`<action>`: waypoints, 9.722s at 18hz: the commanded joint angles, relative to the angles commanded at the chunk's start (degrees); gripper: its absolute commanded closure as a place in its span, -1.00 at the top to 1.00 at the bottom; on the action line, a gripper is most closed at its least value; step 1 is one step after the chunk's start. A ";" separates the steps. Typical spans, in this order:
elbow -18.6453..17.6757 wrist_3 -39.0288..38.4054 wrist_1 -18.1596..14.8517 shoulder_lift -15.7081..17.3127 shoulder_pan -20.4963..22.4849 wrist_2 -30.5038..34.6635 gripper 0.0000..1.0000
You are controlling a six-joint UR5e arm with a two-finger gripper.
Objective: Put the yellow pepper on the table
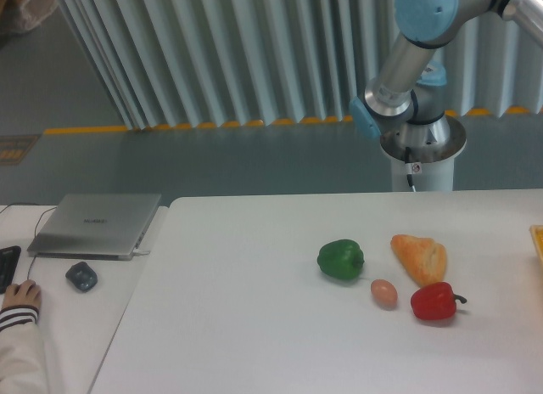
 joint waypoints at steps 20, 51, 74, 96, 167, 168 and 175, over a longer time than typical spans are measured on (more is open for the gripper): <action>-0.62 -2.72 -8.16 5.18 -0.44 0.01 0.06; -4.31 -13.98 -34.53 15.29 -18.72 -11.17 0.06; -8.88 -29.09 -22.50 14.24 -31.11 6.68 0.15; -1.67 -47.89 -12.49 8.62 -31.64 -4.31 0.13; -3.16 -16.62 -25.83 18.98 -22.69 8.18 1.00; -3.08 -14.35 -27.32 19.42 -21.20 8.09 1.00; -3.25 -0.18 -33.92 23.64 -11.96 6.42 1.00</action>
